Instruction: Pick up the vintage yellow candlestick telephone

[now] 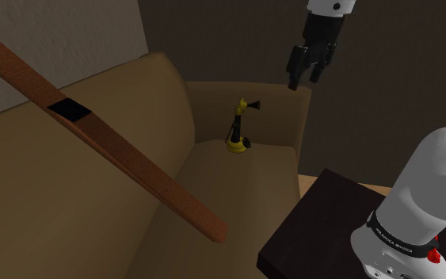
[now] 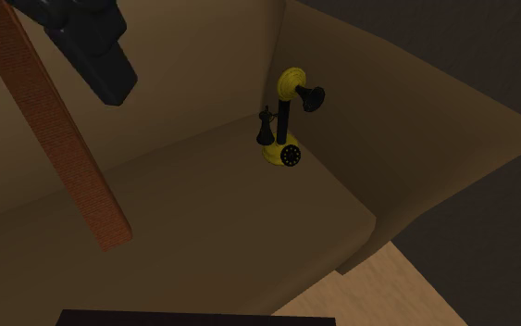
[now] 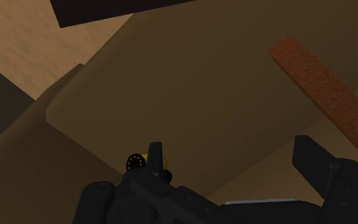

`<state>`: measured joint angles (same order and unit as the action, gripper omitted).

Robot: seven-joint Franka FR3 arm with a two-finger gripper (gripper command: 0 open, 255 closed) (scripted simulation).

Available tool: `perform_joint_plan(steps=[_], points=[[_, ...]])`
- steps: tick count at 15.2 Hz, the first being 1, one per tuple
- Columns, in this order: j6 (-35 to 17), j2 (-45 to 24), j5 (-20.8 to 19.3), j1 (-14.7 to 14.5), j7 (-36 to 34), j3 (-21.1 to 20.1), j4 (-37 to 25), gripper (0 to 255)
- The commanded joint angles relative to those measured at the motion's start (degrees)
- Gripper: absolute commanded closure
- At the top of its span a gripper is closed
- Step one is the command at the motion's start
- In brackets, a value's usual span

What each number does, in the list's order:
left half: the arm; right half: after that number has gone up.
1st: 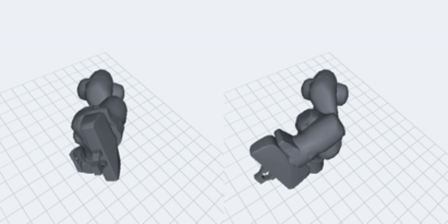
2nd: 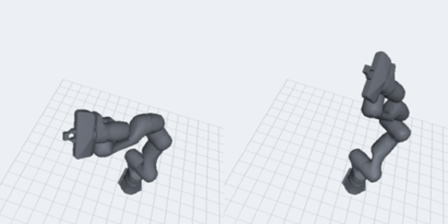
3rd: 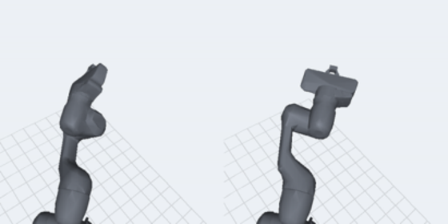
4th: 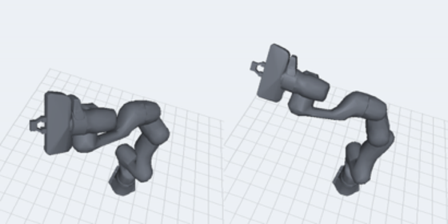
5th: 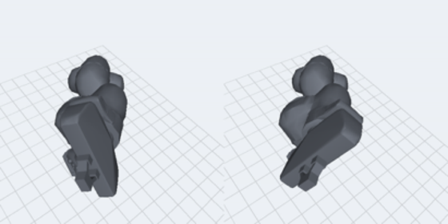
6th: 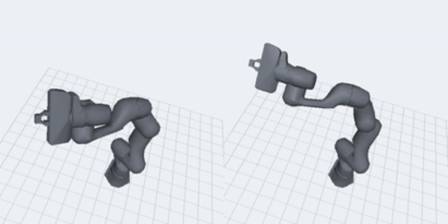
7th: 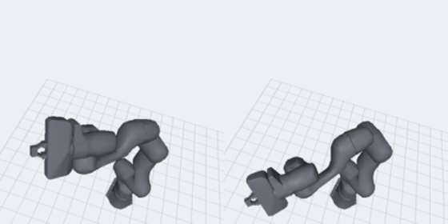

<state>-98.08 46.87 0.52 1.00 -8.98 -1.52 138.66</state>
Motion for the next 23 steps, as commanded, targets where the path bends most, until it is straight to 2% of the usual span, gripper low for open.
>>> perform_joint_plan(steps=[1,12,23], points=[[0.00,0.00,0.00,0.00,0.00,0.00,0.00,0],[-18.40,-21.97,-1.73,3.69,-8.06,-2.37,-2.50,0],[-29.80,-46.41,-6.33,6.82,-17.27,-2.78,-14.13,0]])
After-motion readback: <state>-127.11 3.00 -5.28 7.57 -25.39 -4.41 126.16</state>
